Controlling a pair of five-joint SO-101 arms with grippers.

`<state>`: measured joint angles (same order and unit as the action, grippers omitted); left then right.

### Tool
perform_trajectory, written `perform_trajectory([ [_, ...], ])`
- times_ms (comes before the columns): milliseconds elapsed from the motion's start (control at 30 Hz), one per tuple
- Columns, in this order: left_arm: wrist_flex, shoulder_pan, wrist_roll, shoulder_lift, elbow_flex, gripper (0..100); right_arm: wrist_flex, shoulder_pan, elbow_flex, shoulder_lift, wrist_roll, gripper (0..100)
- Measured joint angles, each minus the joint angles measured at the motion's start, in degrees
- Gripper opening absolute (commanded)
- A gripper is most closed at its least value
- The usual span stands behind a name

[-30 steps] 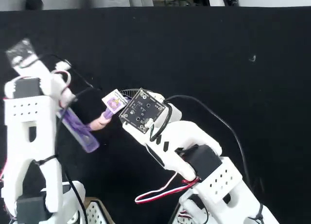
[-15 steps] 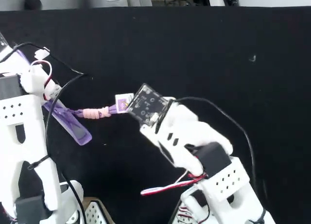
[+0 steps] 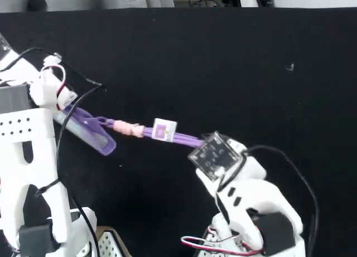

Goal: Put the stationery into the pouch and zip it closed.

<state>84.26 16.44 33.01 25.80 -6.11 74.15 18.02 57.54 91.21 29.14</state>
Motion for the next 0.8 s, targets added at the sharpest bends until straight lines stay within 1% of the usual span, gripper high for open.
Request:
perform_trajectory([
  [200, 1.2, -2.4, 2.0, 0.0, 5.1, 3, 0.8, -10.2, 3.5, 2.2, 4.5, 1.1],
  [300, 2.2, -3.1, 2.2, 0.0, 7.1, 3, 1.0, -14.0, 6.2, 2.4, 6.2, 1.1],
  [533, 2.2, -3.2, 3.3, -0.1, 8.3, 3, 1.0, -18.8, 9.7, 2.5, 7.8, 1.1],
  [800, 2.2, -3.3, 3.3, -0.6, 8.3, 3, 0.9, -25.0, 12.7, 2.5, 13.3, 1.1],
])
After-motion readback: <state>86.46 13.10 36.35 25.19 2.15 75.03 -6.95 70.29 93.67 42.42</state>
